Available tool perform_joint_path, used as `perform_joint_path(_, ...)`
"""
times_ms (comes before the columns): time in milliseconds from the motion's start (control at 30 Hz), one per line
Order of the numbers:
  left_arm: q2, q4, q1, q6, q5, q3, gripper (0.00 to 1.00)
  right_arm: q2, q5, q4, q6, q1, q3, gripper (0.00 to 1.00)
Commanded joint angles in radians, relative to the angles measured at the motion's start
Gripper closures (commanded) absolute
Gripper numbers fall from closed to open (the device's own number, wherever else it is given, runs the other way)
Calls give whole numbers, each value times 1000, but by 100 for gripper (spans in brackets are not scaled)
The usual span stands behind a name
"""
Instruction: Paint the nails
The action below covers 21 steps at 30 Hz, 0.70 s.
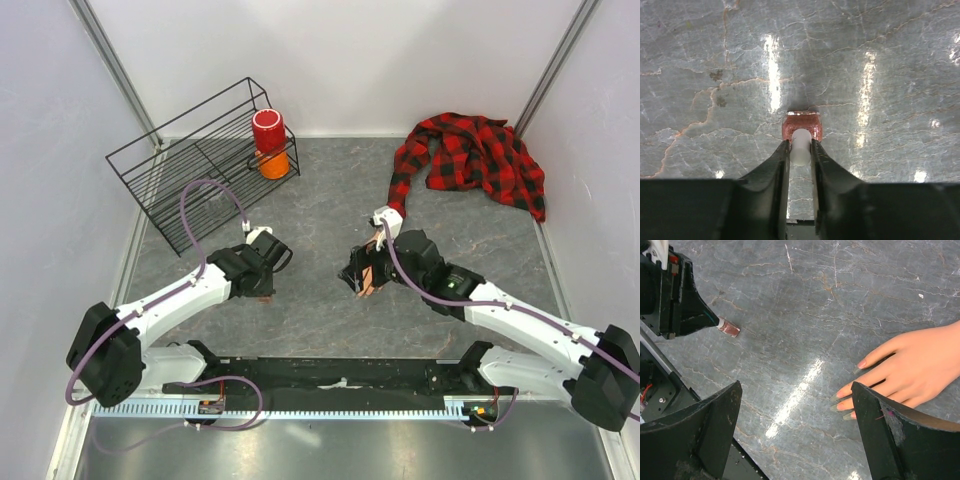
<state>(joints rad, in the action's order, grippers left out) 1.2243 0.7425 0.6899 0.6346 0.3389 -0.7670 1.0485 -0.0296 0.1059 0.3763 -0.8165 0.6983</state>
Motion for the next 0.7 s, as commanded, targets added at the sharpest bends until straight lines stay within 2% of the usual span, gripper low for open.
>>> perform_joint_path(0,14,-60,3,-39,3,-6,80,30,-12,-95,-63,-22,-42,2)
perform_joint_path(33,14,-60,3,-56,-12,-14,89,42,-10,-100,-79,-30,-48,2)
perform_joint_path(100,-5,-45,3,-67,-21,-26,98,53,-6,-179,-132,-58,-78,2)
perform_joint_path(200,-54,32,3,-47,-52,-77,98,74,2,-315,-187,-123,-128,2)
perform_joint_path(300,-66,119,3,20,-121,-223,98,136,25,-473,-264,-220,-152,2)
perform_joint_path(400,-42,239,3,57,-193,-335,98,228,109,-555,-330,-297,-112,2)
perform_joint_path(667,-62,297,5,76,-248,-371,98,357,186,-779,-369,-348,-86,11)
